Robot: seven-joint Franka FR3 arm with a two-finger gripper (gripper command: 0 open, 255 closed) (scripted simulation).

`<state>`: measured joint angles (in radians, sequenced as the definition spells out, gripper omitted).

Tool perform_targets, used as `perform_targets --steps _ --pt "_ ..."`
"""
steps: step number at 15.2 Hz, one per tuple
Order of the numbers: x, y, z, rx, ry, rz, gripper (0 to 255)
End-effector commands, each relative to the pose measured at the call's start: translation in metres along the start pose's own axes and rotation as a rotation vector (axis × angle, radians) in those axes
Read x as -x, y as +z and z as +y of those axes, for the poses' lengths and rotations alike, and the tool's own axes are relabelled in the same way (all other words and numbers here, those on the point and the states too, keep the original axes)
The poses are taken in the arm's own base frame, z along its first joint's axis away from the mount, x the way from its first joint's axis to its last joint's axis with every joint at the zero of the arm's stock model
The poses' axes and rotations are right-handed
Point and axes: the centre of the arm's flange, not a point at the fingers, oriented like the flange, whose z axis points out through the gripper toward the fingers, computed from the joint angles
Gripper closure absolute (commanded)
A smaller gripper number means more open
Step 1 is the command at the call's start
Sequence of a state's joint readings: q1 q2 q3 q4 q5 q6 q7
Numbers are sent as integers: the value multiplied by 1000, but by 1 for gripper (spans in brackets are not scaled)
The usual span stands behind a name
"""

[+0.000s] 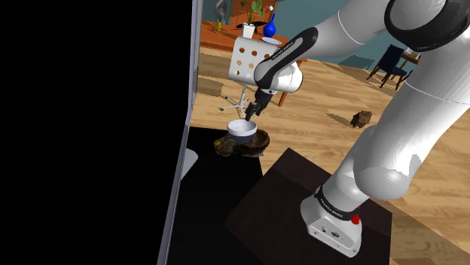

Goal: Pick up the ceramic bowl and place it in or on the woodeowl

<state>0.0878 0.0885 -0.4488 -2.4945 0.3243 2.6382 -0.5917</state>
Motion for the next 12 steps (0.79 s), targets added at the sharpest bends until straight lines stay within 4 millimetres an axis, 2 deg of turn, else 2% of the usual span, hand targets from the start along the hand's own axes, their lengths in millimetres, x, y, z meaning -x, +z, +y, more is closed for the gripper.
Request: perform_targets --steps 1,4,12 --pt "0 -13 0 0 0 0 0" --pt "0 -50 0 0 0 0 0" --pt "0 -50 0 0 0 0 0"
